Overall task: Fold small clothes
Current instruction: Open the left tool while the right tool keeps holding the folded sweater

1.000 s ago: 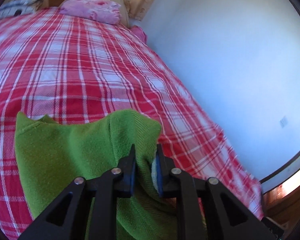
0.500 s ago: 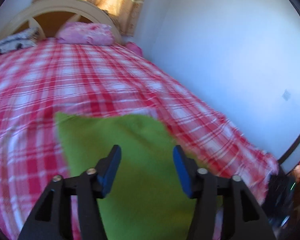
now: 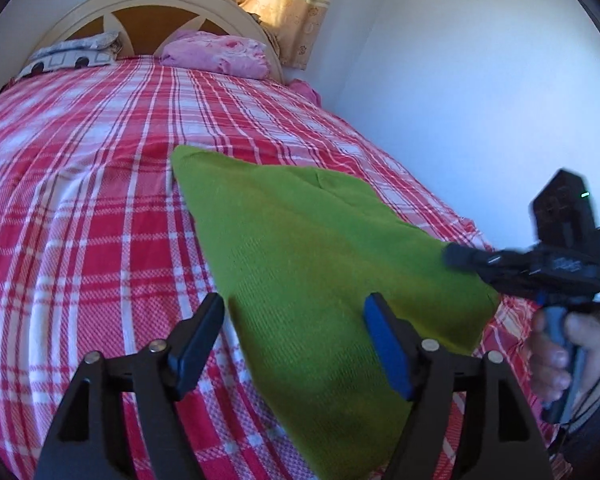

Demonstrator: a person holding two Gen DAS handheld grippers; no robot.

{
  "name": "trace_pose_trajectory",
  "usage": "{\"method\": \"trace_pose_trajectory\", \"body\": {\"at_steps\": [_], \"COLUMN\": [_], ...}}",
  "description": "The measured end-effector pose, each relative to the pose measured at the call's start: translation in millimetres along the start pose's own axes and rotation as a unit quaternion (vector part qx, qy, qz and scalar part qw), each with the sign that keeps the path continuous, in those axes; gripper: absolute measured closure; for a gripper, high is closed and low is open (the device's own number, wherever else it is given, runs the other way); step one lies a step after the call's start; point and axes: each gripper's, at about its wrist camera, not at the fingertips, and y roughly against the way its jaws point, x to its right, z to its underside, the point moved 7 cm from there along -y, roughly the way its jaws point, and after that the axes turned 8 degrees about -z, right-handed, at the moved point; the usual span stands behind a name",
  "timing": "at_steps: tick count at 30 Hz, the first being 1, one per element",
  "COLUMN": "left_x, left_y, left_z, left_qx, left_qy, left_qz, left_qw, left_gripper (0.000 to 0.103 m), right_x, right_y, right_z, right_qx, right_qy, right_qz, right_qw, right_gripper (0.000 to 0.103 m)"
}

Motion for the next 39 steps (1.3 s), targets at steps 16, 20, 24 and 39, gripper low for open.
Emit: {"method": "trace_pose_trajectory", "body": {"at_steps": [16,20,24,39], "left_x": [-7,-4,-1,6], "left_y": [-14,-14,-14,-19], "left_z": [24,25,25,29], "left_qx": [-0.044,-0.044,-0.043,-0.056], "left_qy": [0.032,0.029,0.019,-0.013], "left_qz": [0.037,0.036,0.029,0.007], "left_qw": [0.9978,0.998,0.9985,0.9983], "left_gripper": [0.009,0.008,0.006,0.0], "right_x": [12,15,42,58], "right_y": [34,15,-27,-22], "right_z": [-7,-46,-65,-67], "right_qx": [0.072,0.054,0.003,0.009], "right_qy": [0.04,0.032,0.008,0.036], "right_qz": [0.073,0.071,0.089,0.149], "right_qw": [0.994,0.996,0.996,0.988], "right_gripper": [0.062,0.062,0.062,0.089]}}
